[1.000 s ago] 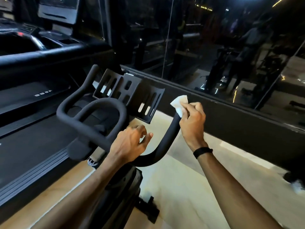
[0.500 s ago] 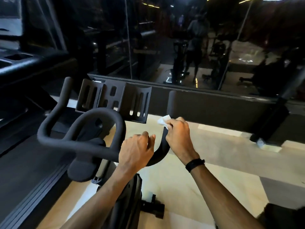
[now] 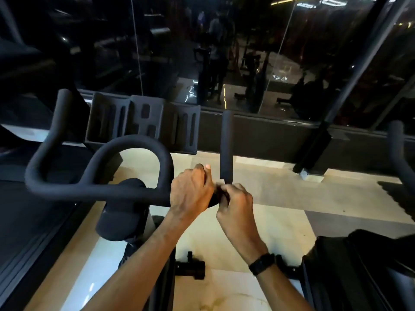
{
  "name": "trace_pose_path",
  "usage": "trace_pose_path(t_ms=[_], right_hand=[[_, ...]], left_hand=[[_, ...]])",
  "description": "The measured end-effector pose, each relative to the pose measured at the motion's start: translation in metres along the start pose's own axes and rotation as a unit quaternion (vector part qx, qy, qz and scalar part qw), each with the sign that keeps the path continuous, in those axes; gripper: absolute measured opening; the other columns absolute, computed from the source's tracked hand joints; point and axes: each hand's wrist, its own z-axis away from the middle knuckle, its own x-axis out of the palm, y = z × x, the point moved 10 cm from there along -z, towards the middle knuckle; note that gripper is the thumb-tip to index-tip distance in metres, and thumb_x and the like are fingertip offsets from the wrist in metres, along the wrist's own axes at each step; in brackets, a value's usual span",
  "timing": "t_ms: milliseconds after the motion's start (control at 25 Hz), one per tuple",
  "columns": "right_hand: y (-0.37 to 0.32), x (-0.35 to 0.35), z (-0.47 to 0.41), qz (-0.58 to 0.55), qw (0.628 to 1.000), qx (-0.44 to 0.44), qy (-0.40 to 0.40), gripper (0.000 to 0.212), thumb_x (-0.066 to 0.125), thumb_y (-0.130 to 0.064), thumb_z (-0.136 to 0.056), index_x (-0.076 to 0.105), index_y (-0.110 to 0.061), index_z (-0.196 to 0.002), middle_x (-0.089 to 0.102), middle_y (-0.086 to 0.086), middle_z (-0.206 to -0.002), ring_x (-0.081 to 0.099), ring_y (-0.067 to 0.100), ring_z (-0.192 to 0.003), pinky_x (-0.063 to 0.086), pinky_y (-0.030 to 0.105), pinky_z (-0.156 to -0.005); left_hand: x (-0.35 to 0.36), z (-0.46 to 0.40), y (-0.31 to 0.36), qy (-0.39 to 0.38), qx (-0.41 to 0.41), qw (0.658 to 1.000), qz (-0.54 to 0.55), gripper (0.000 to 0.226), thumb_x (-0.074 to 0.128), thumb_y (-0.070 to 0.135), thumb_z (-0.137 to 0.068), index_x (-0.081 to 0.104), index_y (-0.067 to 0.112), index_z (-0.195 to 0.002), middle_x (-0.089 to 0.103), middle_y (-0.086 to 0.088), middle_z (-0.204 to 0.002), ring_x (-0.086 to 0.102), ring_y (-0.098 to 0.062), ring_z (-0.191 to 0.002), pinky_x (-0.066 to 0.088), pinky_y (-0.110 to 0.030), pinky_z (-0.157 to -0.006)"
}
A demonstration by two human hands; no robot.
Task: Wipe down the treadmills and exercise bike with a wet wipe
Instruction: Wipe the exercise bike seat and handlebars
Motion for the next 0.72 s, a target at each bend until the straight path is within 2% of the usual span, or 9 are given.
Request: trace_pose_path(t_ms=[80,160,200,240,320,440,520,640,720], right_hand=[[0.013,0.005,0.011,-0.108,0.993,0.049,-0.027,0.021,0.064,0.008,-0.090,0.074,-0.011,-0.088,0.068,-0.004,-0.080,0.063,0.006,-0.075,0.050,0.016,-0.075],[0.020,0.013,0.005,-0.257,0.954,0.126,-0.086,0.016,0.065,0.005,-0.092,0.075,-0.006,-0.086,0.072,0.003,-0.073,0.062,0.010,-0.066,0.050,0.026,-0.063],[0.025,0.010,-0.006,-0.308,0.936,0.153,-0.078,0.014,0.065,0.004,-0.092,0.075,-0.005,-0.088,0.073,0.005,-0.076,0.062,0.012,-0.067,0.050,0.026,-0.061],[0.031,-0.001,-0.024,-0.332,0.927,0.170,-0.033,0.014,0.066,0.003,-0.092,0.076,-0.007,-0.090,0.074,0.005,-0.079,0.063,0.012,-0.070,0.051,0.025,-0.061],[0.043,-0.030,-0.070,-0.307,0.935,0.165,0.072,0.019,0.066,0.002,-0.092,0.074,-0.015,-0.090,0.073,0.000,-0.085,0.065,0.010,-0.077,0.054,0.022,-0.064],[0.041,-0.056,-0.142,-0.196,0.962,0.107,0.155,0.024,0.066,0.001,-0.092,0.071,-0.022,-0.097,0.070,-0.007,-0.093,0.066,0.008,-0.087,0.057,0.023,-0.075],[0.038,-0.057,-0.179,-0.117,0.976,0.065,0.173,0.021,0.064,0.002,-0.091,0.072,-0.015,-0.101,0.071,0.003,-0.100,0.065,0.010,-0.088,0.054,0.019,-0.080],[0.035,-0.029,-0.200,-0.062,0.988,0.017,0.137,0.017,0.064,-0.003,-0.093,0.074,-0.007,-0.106,0.070,0.010,-0.102,0.066,0.018,-0.091,0.053,0.019,-0.083],[0.037,-0.019,-0.195,-0.049,0.990,0.011,0.135,0.020,0.064,-0.004,-0.095,0.073,-0.004,-0.112,0.067,0.012,-0.105,0.065,0.021,-0.095,0.044,0.003,-0.077]], left_hand=[[0.000,-0.001,-0.001,0.009,-0.007,1.000,0.005,0.045,0.027,0.036,-0.108,0.060,0.011,-0.091,0.060,-0.010,-0.079,0.063,-0.032,-0.079,0.030,-0.032,-0.064],[-0.001,-0.002,-0.001,0.013,-0.014,1.000,0.020,0.048,0.025,0.037,-0.108,0.062,0.010,-0.094,0.065,-0.013,-0.082,0.064,-0.033,-0.080,0.030,-0.033,-0.064],[-0.002,-0.003,-0.001,0.014,-0.014,1.000,0.022,0.050,0.023,0.038,-0.108,0.061,0.011,-0.094,0.066,-0.013,-0.084,0.064,-0.033,-0.080,0.030,-0.033,-0.063],[-0.002,-0.004,-0.001,0.016,-0.011,1.000,0.019,0.051,0.021,0.039,-0.108,0.061,0.011,-0.095,0.066,-0.013,-0.084,0.064,-0.033,-0.079,0.030,-0.033,-0.063],[-0.001,-0.004,0.002,0.013,-0.004,1.000,0.008,0.049,0.020,0.039,-0.108,0.060,0.013,-0.096,0.062,-0.009,-0.078,0.062,-0.029,-0.074,0.031,-0.033,-0.062],[0.001,-0.002,0.004,0.007,-0.006,1.000,-0.009,0.047,0.020,0.040,-0.108,0.058,0.014,-0.093,0.050,-0.001,-0.070,0.062,-0.027,-0.069,0.031,-0.033,-0.060],[0.000,-0.003,0.005,0.005,-0.014,1.000,-0.009,0.043,0.020,0.039,-0.108,0.052,0.017,-0.090,0.050,-0.001,-0.069,0.063,-0.028,-0.070,0.030,-0.034,-0.059],[-0.002,-0.004,0.002,0.012,-0.023,1.000,-0.005,0.038,0.020,0.040,-0.108,0.044,0.020,-0.087,0.061,-0.006,-0.074,0.064,-0.030,-0.070,0.036,-0.036,-0.059],[-0.002,-0.003,0.003,0.017,-0.021,1.000,-0.003,0.037,0.020,0.040,-0.108,0.041,0.020,-0.085,0.056,-0.003,-0.070,0.058,-0.027,-0.062,0.036,-0.036,-0.057]])
